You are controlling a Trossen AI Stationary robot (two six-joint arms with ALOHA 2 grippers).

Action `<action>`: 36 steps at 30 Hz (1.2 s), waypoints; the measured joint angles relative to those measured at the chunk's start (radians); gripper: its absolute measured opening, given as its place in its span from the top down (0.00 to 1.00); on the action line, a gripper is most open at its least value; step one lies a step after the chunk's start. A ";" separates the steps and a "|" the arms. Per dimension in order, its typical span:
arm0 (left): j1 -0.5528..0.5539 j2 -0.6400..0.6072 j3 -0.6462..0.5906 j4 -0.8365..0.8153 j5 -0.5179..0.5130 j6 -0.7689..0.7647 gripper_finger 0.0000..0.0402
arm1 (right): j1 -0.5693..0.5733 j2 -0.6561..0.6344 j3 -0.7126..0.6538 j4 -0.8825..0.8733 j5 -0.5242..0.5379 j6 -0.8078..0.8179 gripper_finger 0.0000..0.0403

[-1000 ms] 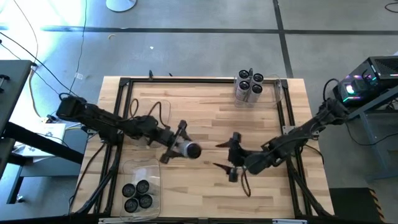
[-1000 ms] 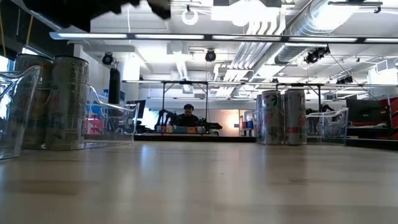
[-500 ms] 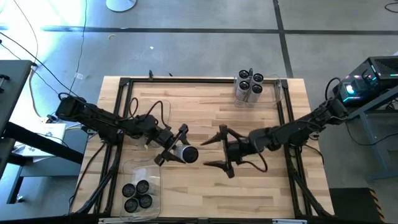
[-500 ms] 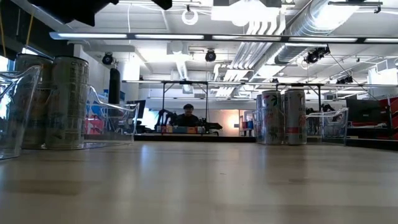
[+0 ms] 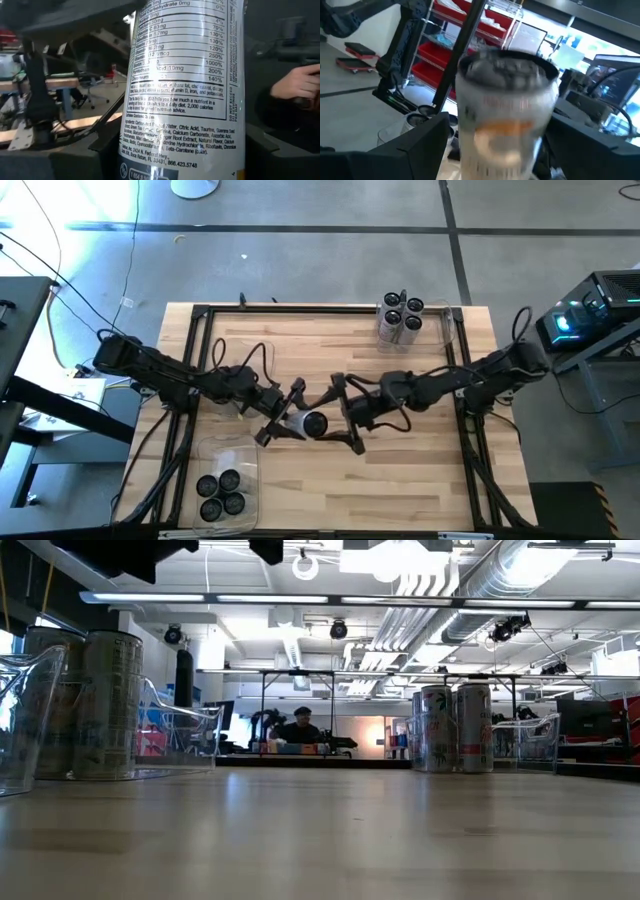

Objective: Sort soda cans
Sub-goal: Put the white yellow soda can into the top left transparent bin

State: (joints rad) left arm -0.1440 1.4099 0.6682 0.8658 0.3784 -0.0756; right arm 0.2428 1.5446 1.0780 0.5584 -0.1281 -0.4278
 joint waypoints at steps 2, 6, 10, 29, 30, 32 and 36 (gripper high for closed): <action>0.000 0.006 0.000 -0.005 -0.007 -0.001 0.37 | -0.002 0.020 0.019 0.003 -0.017 0.000 0.21; 0.000 0.009 0.000 -0.002 -0.015 0.012 0.36 | -0.001 0.045 0.054 -0.003 -0.031 0.001 0.23; 0.000 0.009 0.000 -0.005 -0.015 0.034 0.36 | -0.001 0.045 0.062 -0.020 -0.014 0.041 0.34; 0.027 0.012 0.000 -0.217 -0.225 0.196 0.32 | 0.163 0.047 0.029 -0.246 0.773 0.493 0.42; 0.028 0.012 0.000 -0.232 -0.235 0.183 0.32 | 0.162 0.046 0.015 -0.245 0.774 0.522 0.42; 0.030 0.012 -0.002 -0.267 -0.266 0.163 0.32 | 0.161 0.044 -0.016 -0.240 0.774 0.569 0.42; 0.032 0.012 -0.002 -0.335 -0.332 0.176 0.32 | 0.158 0.044 -0.075 -0.210 0.824 0.634 0.42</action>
State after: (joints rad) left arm -0.1116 1.4223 0.6663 0.5306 0.0462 0.1000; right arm 0.4012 1.5883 1.0035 0.3484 0.6961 0.2064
